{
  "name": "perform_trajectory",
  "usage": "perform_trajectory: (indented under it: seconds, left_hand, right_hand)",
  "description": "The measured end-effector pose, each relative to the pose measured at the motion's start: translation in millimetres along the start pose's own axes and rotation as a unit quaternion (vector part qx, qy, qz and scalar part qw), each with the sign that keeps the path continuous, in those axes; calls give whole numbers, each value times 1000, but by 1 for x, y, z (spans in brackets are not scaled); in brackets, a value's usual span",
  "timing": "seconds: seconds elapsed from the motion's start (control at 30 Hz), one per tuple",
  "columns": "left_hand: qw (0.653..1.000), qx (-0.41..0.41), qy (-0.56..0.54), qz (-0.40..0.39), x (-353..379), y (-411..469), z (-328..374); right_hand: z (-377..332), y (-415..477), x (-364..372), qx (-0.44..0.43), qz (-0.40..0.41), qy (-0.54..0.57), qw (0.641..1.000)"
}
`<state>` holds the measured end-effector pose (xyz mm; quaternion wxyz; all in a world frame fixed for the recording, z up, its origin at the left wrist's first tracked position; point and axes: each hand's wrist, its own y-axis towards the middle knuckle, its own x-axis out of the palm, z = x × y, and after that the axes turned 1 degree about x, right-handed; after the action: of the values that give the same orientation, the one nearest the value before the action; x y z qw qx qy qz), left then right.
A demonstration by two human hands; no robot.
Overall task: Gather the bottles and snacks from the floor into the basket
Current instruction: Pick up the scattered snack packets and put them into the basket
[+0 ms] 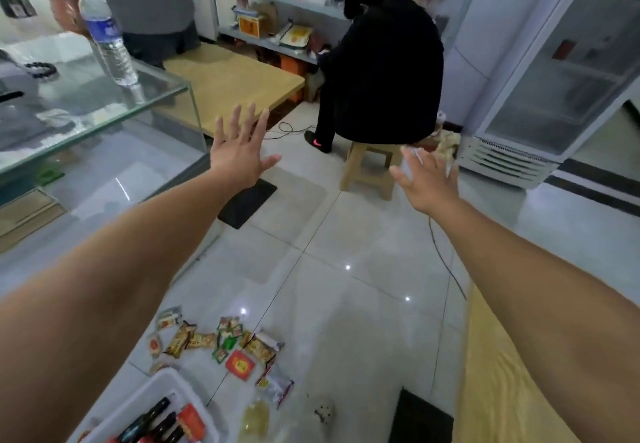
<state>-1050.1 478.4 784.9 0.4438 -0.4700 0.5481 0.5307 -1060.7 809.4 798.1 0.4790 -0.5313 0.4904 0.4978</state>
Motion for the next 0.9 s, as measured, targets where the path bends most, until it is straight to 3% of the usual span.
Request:
perform_trajectory:
  seconds: [0.2,0.4,0.53,0.73,0.9]
  left_hand:
    - [999,-51,8,-15,10,94,-3]
    - [988,-150,4,-29,33,152,-37]
    - [968,-250,9,-21,54,174,-66]
    - [897,-442,27,-18,46,152,-90]
    - [781,-624,38,-16,6,77,-71]
  right_hand:
    - [-4,112,1,-53,-5,-18,998]
    - [-56,241,6,-179,-3,-57,982]
    - [-113,336,18,-301,-3,-61,952]
    - [-215,417,11,-505,-28,-86,859]
    - [-290,415,8,-638,-36,-60,767]
